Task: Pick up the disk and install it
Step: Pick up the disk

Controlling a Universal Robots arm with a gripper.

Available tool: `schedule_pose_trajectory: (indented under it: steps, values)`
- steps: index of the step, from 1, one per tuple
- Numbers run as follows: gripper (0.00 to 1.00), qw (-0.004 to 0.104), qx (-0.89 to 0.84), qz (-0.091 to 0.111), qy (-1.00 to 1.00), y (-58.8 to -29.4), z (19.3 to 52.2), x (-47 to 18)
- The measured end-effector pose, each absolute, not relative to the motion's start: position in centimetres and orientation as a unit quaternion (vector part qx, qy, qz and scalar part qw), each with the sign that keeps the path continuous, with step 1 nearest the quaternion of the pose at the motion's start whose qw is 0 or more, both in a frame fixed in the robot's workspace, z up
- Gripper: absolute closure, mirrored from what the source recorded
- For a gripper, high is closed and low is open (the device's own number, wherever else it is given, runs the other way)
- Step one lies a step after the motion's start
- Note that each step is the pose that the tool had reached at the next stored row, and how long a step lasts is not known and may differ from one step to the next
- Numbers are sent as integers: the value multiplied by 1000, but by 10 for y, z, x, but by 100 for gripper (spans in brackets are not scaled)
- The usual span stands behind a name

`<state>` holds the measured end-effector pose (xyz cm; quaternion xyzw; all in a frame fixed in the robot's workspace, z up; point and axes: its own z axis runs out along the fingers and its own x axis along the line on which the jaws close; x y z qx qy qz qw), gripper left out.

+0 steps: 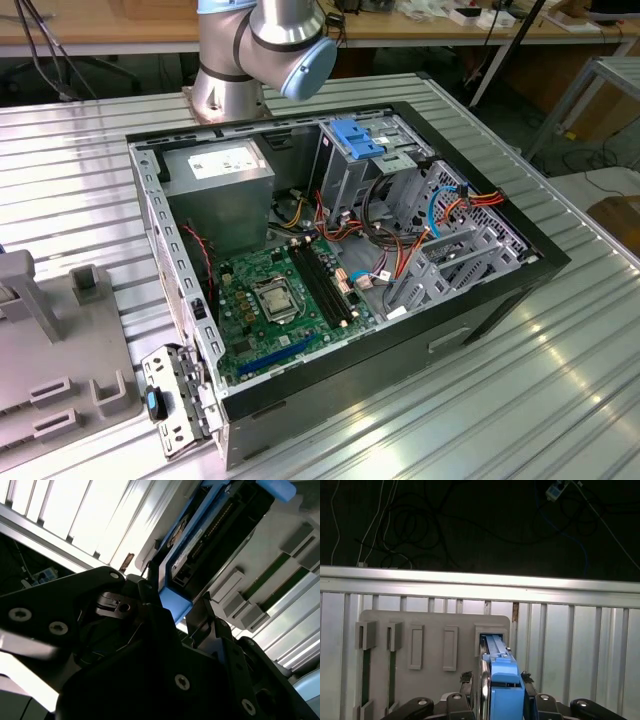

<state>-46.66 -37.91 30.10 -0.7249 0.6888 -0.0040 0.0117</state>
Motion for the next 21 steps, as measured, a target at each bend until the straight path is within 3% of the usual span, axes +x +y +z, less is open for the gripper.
schedule_pose_trajectory:
  steps: [21]
  values:
    - [52,11,-725,-4,689,-379,306,-467]
